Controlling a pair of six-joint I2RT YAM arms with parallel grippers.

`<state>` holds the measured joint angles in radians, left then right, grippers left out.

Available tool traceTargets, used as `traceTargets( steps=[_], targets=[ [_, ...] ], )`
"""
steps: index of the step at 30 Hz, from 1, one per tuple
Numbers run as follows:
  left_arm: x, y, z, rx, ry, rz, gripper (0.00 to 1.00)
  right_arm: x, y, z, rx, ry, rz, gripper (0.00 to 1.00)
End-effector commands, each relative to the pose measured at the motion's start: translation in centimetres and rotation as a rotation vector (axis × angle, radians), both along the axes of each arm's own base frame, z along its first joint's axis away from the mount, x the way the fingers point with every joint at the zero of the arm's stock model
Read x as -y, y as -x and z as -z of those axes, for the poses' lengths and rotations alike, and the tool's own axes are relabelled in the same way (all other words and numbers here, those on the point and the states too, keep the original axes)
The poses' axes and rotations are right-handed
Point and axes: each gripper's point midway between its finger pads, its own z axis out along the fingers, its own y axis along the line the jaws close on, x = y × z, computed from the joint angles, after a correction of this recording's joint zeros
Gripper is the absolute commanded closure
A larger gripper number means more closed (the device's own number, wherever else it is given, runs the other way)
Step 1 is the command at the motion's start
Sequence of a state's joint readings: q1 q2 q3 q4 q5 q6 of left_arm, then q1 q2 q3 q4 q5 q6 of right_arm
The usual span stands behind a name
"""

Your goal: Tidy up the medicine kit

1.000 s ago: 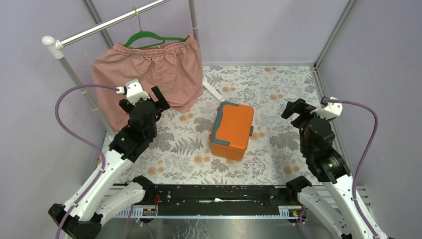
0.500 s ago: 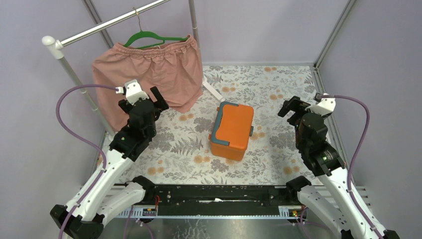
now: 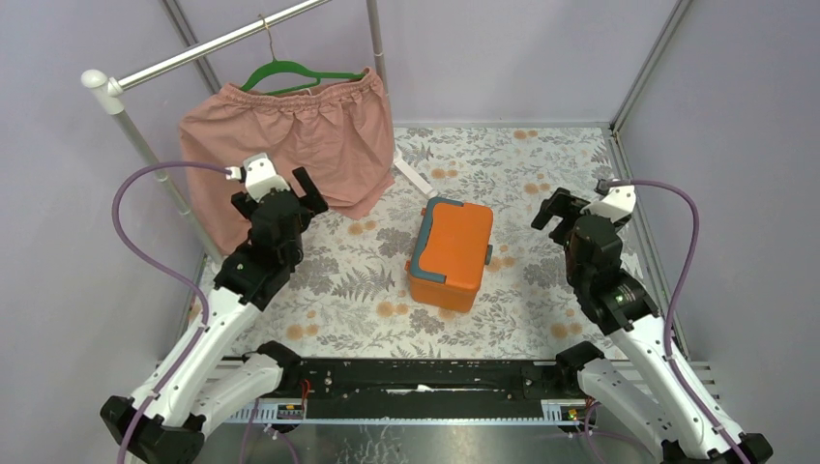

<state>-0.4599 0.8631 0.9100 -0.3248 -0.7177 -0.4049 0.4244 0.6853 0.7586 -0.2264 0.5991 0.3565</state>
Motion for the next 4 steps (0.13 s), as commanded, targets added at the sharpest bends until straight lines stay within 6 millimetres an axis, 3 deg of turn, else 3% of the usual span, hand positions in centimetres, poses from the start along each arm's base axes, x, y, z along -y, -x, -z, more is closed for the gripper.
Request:
traceTargets(
  steps=[1, 4],
  targets=[
    [-0.03, -0.47, -0.41, 0.029, 0.023, -0.008, 0.01, -0.59, -0.55, -0.63, 0.037, -0.041, -0.014, 0.00],
    [-0.23, -0.45, -0.37, 0.027, 0.024, -0.019, 0.01, -0.88, -0.66, -0.10, 0.034, -0.048, -0.025, 0.00]
  ],
)
